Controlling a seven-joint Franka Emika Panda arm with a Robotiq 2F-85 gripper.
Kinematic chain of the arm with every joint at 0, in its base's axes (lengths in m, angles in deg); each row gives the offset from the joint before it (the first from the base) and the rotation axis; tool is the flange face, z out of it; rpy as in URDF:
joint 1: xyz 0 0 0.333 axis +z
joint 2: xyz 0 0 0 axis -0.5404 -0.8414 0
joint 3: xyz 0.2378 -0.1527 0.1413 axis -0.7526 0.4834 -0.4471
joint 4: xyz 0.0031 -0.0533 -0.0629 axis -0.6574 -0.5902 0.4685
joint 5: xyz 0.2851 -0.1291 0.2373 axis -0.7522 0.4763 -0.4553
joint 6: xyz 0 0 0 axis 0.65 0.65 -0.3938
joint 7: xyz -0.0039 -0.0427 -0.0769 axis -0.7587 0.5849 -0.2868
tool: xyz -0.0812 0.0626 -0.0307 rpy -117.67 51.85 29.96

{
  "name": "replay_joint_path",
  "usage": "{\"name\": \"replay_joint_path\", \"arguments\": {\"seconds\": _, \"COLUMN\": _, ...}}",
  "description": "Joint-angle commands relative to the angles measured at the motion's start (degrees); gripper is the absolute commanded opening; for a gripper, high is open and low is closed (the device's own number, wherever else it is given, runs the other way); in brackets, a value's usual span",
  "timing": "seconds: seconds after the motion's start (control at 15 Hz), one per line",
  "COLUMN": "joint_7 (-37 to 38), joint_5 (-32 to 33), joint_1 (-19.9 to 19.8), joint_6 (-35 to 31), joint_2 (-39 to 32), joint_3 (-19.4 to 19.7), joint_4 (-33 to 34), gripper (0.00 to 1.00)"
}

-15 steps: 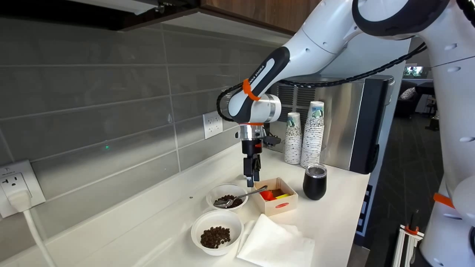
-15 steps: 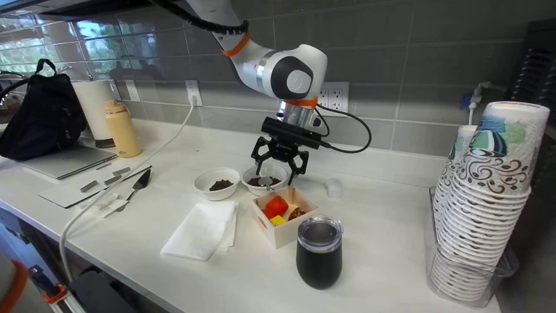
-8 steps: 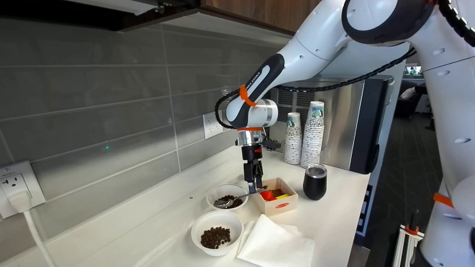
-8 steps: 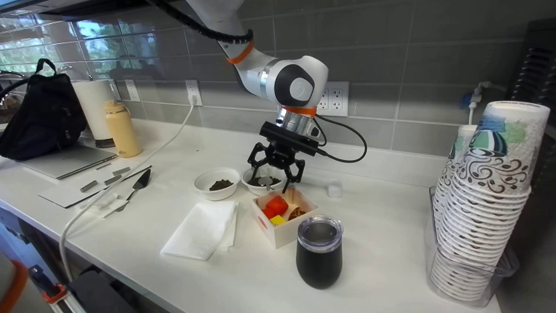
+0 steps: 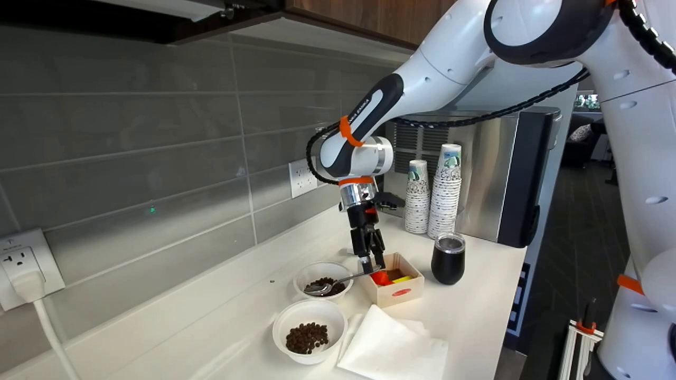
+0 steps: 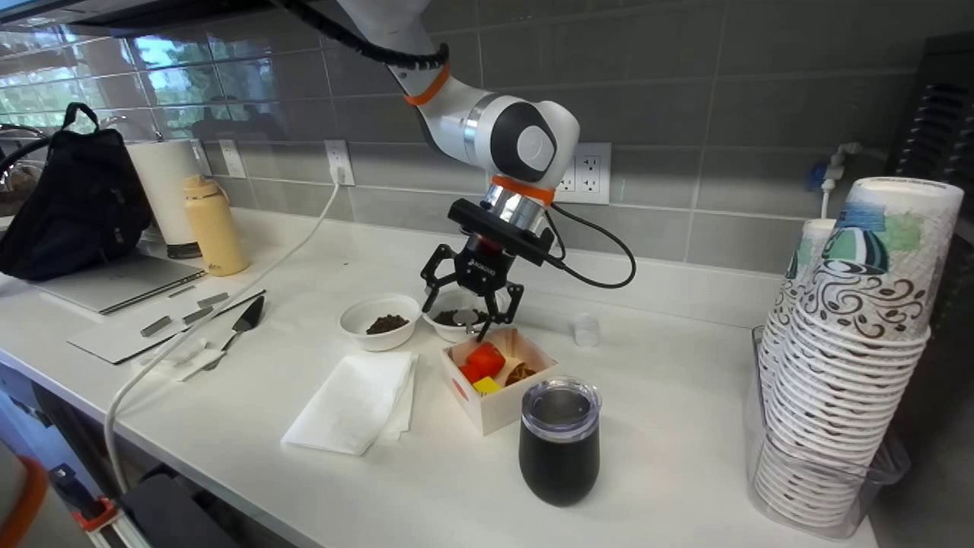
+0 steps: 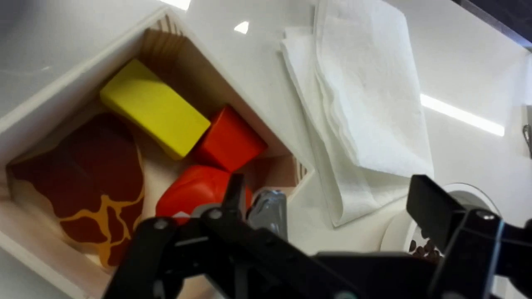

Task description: Use the silver spoon to stir the contents in the white bowl on the right.

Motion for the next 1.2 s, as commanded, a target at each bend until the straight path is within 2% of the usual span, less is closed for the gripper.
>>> {"name": "replay_joint_path", "arguments": {"seconds": 0.0, "joint_7": 2.31, "joint_5": 1.23, "joint_1": -1.51, "joint_6": 2.89, "joint_2": -1.41, "joint_3": -0.14, "joint_4": 1.29, "gripper": 1.0}}
{"name": "replay_joint_path", "arguments": {"seconds": 1.13, "joint_7": 5.13, "joint_5": -2.5, "joint_1": -3.1, "joint_6": -4.75, "joint_2": -2.72, "joint_3": -1.0, "joint_4": 0.28, "gripper": 1.0}}
